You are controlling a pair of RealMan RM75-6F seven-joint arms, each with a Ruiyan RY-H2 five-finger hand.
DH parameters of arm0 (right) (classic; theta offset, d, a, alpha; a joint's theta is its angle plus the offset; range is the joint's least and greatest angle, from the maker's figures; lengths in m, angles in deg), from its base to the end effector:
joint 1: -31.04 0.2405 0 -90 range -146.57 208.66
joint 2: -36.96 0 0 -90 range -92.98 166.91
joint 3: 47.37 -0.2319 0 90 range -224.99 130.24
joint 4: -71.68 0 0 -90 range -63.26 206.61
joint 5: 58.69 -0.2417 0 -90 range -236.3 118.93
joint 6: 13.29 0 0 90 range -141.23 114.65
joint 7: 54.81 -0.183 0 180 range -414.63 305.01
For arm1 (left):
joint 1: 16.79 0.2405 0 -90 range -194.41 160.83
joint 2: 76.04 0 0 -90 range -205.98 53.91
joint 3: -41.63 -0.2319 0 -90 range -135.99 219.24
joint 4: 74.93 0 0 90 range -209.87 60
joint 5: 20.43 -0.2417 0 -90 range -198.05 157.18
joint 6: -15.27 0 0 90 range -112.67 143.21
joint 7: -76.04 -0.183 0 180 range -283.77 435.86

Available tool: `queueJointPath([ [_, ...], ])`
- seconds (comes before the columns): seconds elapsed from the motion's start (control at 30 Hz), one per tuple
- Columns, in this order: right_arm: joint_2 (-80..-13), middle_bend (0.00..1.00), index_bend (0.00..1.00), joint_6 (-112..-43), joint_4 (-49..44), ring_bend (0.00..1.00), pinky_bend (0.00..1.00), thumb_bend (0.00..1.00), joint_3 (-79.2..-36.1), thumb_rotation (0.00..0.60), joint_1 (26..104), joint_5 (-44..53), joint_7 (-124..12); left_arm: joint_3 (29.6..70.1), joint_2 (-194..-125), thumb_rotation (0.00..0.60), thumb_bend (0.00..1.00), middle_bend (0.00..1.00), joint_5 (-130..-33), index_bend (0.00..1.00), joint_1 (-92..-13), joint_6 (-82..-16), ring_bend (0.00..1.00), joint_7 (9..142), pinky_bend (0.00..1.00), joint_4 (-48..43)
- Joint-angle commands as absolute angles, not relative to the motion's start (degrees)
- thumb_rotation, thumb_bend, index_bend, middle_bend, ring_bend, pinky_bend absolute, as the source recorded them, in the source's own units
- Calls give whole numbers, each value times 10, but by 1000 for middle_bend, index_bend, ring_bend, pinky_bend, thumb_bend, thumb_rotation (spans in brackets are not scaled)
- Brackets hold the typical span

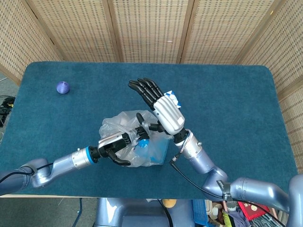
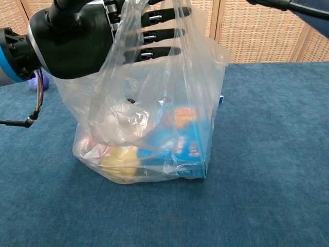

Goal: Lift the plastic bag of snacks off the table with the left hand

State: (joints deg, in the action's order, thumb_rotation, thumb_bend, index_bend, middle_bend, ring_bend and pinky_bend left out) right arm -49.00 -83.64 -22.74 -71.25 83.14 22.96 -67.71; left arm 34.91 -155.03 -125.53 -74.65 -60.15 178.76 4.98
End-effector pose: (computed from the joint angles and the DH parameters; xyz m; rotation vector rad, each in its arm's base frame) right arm 0.0681 -0.3669 0.0483 1.6722 -0.9706 2.0108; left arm -0.0402 0.3191 -0.0180 1.3732 1.8364 1.2650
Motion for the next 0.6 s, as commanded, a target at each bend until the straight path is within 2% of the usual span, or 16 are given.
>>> queueJointPath([
  [0.03,-488,105,53,-834,-228,0,0,589,-713,600,833,230,-675,355,-1550,471,202,0,-1251,0,-753,-594,0,1782,0,55],
  [0.53,-481,105,54,-821,-238,0,0,588,-711,600,839,226,-666,378,-1552,471,201,0,-1224,0,-778,-550,0,1758,0,75],
  [0.6,-480,105,53,-821,-239,0,0,588,-712,600,840,224,-665,378,-1554,494,211,0,-1226,0,-780,-548,0,1757,0,74],
])
